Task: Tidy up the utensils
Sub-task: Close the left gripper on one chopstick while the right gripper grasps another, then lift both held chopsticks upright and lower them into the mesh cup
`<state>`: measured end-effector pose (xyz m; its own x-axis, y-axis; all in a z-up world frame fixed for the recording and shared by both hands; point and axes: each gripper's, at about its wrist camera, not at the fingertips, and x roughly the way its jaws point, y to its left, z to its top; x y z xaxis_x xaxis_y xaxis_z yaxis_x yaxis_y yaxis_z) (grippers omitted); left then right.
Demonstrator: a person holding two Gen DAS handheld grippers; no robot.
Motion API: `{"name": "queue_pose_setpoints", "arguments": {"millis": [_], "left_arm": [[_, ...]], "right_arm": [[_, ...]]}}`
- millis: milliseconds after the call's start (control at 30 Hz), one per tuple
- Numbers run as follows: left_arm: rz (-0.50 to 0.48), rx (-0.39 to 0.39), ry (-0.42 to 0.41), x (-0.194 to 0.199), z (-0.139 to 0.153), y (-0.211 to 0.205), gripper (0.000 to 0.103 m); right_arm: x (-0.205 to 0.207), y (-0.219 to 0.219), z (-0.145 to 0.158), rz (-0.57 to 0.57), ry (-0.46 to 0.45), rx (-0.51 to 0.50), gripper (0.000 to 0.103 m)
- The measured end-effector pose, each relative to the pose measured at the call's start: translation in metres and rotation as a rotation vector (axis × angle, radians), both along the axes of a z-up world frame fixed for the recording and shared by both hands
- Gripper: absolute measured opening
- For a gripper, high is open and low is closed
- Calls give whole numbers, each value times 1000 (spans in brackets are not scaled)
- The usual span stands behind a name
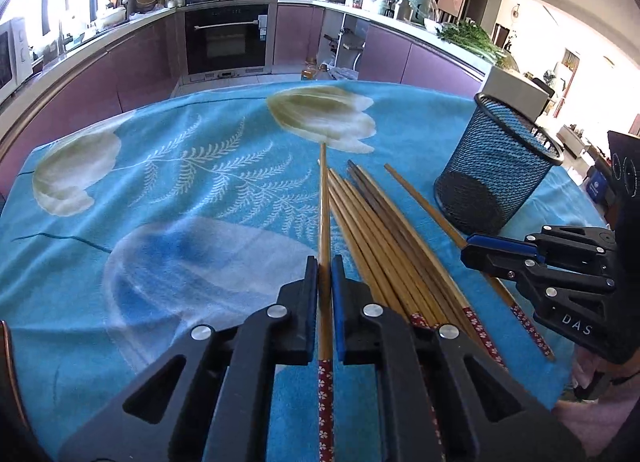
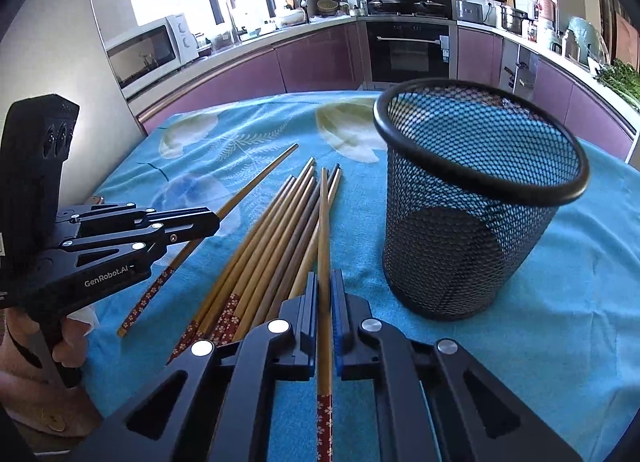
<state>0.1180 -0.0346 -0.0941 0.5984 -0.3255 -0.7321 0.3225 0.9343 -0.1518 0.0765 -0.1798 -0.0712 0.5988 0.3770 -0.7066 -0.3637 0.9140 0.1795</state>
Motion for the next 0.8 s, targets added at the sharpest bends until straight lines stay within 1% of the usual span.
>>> {"name": "queue_pose_setpoints", "arguments": {"millis": [100,233,433,600,800], "left_arm": [[-14,-28,-23,-7,12,6,8],[-52,-96,-47,-15,33,12,8],[-103,-173,-111,-31,74,14,7],[-135,-224,-161,-42,103,12,7],[-171,-279,-222,-44,135,4,7]], "right_arm": [[-6,-4,11,18,-30,26,6],[-14,-14,29,27,-74,82,6],[-26,-29,53,20,-147,143,6],[-30,-40,71,11,-203,177,6],[-28,-56,95,7,-279,206,6]]}}
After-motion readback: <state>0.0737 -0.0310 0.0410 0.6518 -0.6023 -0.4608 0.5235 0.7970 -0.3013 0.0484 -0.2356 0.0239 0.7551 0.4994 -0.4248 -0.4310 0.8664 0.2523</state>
